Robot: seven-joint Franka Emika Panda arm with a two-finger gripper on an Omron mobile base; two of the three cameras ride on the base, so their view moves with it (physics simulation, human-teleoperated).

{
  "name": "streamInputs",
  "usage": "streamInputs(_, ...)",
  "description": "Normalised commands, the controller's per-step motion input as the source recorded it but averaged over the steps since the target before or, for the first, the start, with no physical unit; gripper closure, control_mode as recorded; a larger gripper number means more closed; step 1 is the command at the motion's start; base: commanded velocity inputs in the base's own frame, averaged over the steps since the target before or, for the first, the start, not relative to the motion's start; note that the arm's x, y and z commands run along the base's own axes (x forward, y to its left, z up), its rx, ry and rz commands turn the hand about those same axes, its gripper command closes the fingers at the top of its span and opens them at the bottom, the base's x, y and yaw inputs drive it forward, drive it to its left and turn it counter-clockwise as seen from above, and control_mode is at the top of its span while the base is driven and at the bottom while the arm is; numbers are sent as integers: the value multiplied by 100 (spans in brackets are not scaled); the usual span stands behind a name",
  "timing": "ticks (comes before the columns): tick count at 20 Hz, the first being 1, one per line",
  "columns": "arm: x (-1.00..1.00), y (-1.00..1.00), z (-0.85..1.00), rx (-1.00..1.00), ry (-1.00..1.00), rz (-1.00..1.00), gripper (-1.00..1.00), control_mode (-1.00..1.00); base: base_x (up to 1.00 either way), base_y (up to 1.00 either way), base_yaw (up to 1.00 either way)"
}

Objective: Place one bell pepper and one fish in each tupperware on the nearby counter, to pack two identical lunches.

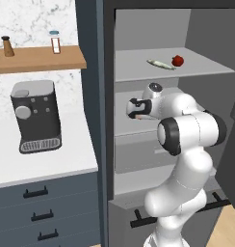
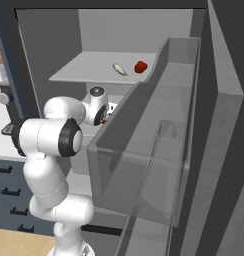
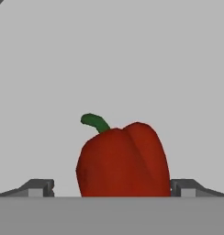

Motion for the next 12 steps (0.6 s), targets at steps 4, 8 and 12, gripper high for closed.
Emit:
streamInputs(4,6,0,0,0,0,0,-100,-100,0,0,0)
streamInputs(8,23,0,0,0,0,0,100,-100,0,0,0)
streamInputs(12,14,0,0,0,0,0,100,-100,0,0,0)
